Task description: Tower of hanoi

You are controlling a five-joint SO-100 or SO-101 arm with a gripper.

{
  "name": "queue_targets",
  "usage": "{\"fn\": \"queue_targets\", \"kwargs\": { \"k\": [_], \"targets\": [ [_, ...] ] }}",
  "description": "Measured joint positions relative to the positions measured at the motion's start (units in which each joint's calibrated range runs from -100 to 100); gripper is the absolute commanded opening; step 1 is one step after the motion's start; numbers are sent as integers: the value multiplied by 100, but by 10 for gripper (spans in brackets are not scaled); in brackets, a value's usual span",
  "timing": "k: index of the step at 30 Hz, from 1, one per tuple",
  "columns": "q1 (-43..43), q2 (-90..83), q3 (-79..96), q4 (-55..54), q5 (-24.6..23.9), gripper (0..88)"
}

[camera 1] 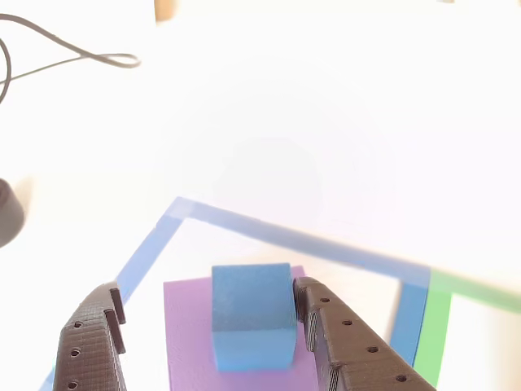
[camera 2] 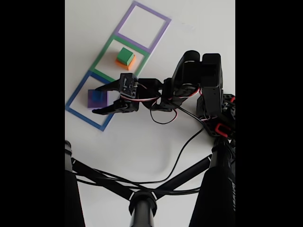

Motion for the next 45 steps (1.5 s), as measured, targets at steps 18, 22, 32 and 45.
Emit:
{"fn": "queue_targets", "kwargs": {
  "k": [18,22,32,45],
  "targets": [
    [401,-4736,-174,5144,0,3],
    [622,-5808,-696,7183,0,2],
    [1449,-6568,-3525,11918,0,1],
    [2407,-6585,-5814,14246,0,44]
  ]
}}
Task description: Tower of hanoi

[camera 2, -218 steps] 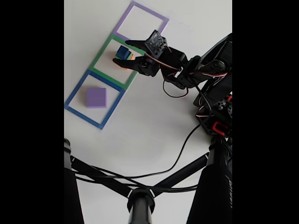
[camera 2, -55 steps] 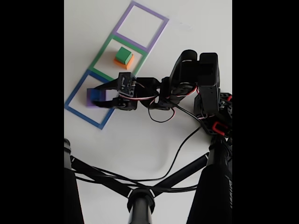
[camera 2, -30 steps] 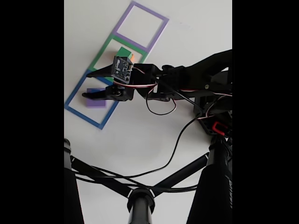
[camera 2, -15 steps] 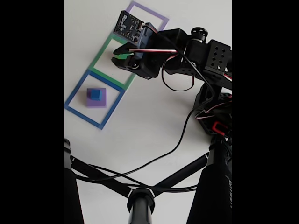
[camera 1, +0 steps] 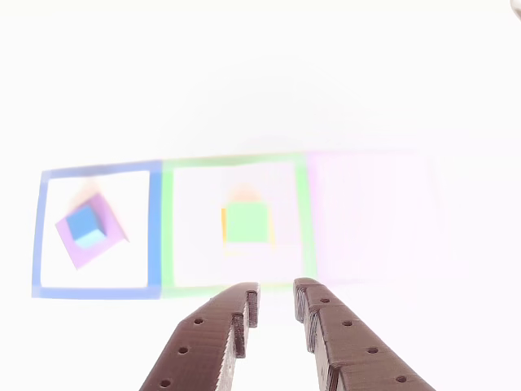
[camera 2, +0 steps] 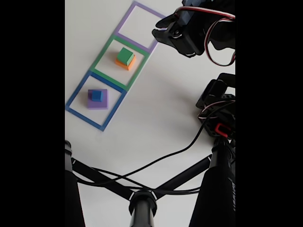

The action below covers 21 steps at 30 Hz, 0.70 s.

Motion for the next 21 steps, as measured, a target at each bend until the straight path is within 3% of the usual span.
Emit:
{"fn": "queue_targets", "kwargs": {
  "k": [4,9,12,21],
  "targets": [
    [262,-110,444,-185,0,98],
    [467,-523,1880,-1308,0,207],
    [598,-692,2837,-2159,-20,301],
    [581,-920,5901,-5594,0,348]
  ]
}}
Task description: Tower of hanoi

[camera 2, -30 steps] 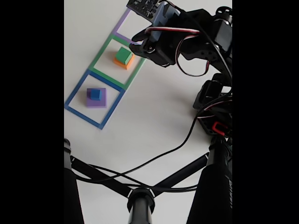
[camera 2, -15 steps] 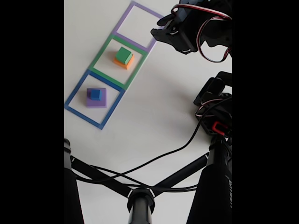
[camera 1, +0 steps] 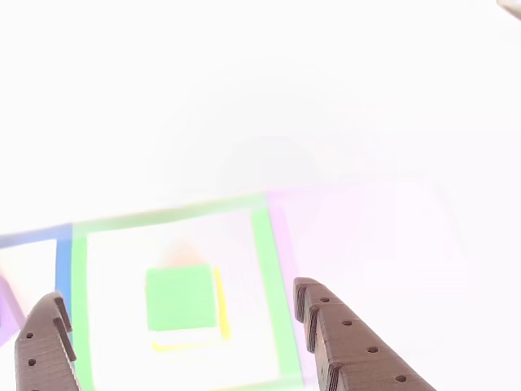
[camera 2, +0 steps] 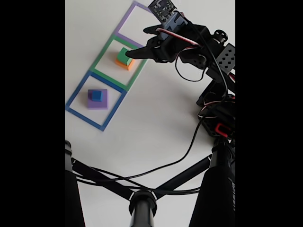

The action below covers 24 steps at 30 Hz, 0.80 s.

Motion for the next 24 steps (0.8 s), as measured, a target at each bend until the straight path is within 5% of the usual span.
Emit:
{"fn": "queue_targets", "kwargs": {
  "k": [10,24],
  "targets": [
    [0,726,1897,-3098,0,358],
    [-41,3402,2176,-6220,0,348]
  ]
}}
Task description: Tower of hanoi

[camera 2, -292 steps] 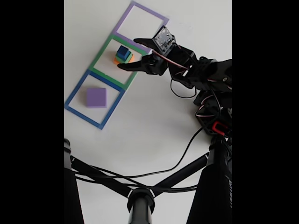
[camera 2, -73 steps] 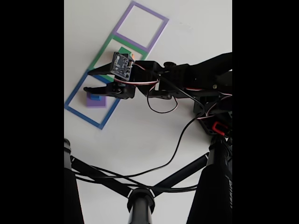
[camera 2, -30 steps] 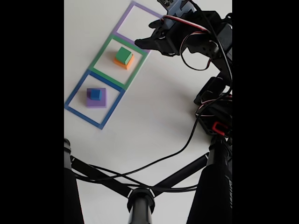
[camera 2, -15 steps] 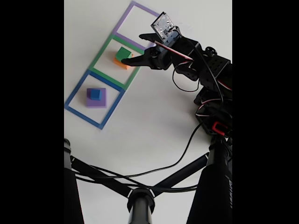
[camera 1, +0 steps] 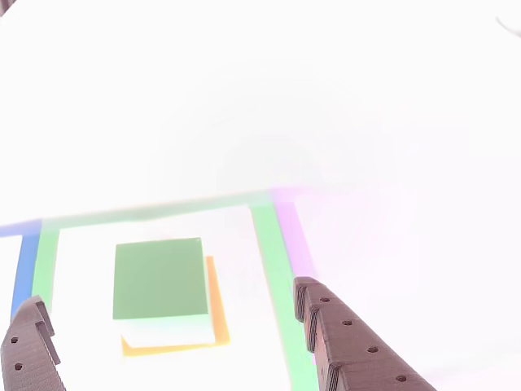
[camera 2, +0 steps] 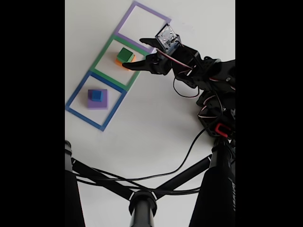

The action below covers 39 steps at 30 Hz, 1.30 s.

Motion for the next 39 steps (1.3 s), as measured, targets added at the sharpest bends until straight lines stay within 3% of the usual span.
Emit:
{"fn": "queue_targets", "kwargs": {
  "k": [13,39],
  "targets": [
    [-278,1984,-505,-1685,0,334],
    [-385,3318,-966,-2536,0,287]
  ]
}}
